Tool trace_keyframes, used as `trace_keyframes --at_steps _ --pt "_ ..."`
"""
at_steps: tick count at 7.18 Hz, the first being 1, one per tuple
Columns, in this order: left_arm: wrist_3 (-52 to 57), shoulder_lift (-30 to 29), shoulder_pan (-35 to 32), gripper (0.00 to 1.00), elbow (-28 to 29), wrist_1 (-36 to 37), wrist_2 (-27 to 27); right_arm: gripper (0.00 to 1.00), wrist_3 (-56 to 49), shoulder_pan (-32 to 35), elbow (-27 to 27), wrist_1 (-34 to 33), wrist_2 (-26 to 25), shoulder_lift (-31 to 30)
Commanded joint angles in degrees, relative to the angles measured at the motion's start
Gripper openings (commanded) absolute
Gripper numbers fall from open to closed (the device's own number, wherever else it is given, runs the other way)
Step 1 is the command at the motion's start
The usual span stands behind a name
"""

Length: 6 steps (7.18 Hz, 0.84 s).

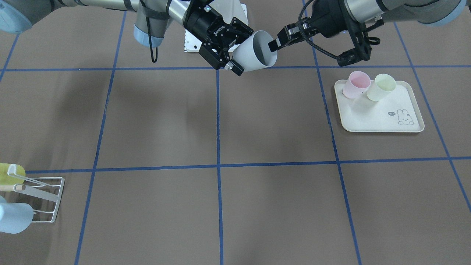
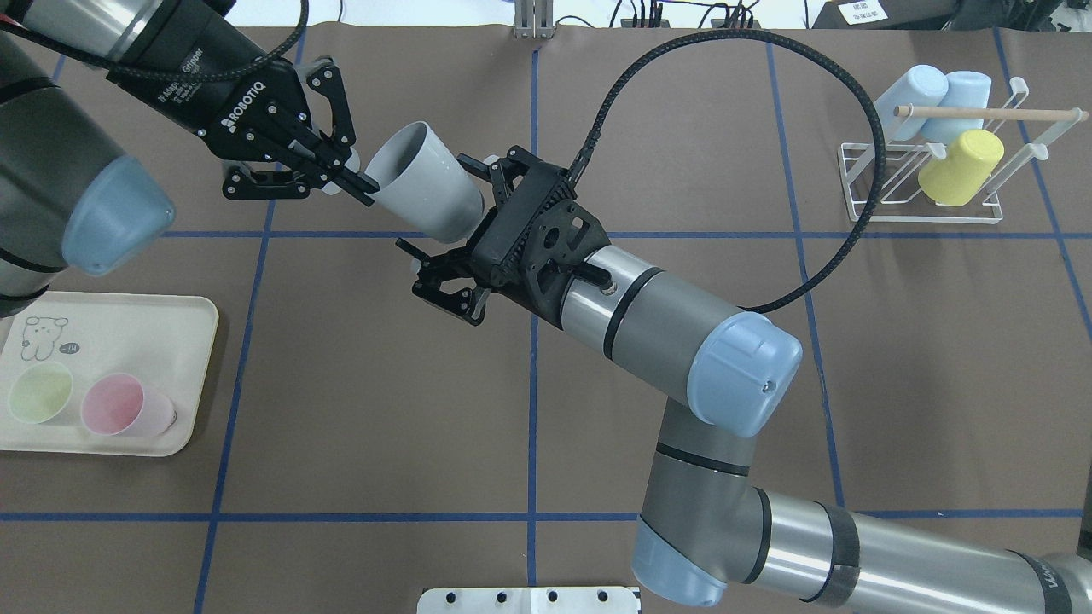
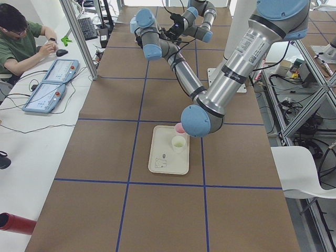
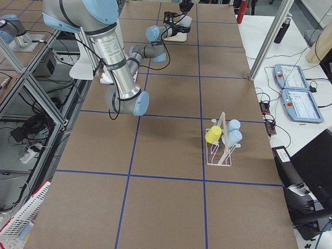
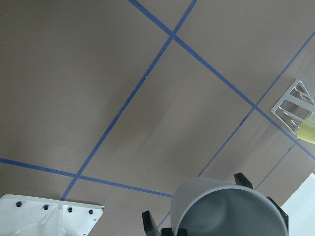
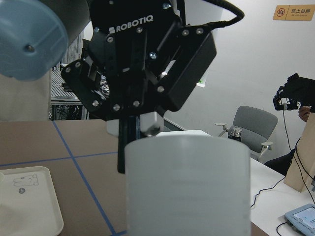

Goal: Transfer IKEA cup to right arm and place on rack

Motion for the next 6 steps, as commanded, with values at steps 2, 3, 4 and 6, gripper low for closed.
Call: trace_keyframes --at_steps 2,3,4,6 --pt "0.17 -0.02 0.22 0.0 0.24 0.0 0.1 0.68 0.0 0.0 0.12 -0.09 0.0 -0.26" --pt "0.18 -0.02 0.22 0.0 0.33 0.0 0.1 0.66 0.0 0.0 0.12 -0.09 0.0 -0.18" --pt "0.26 -0.02 0.22 0.0 0.42 0.0 0.18 0.62 0.0 0.09 0.12 -0.09 0.0 -0.17" --pt "0.97 -0.45 0.31 1.0 0.95 -2.1 0.18 0.58 -0.26 0.0 0.12 -0.26 -1.05 -0.35"
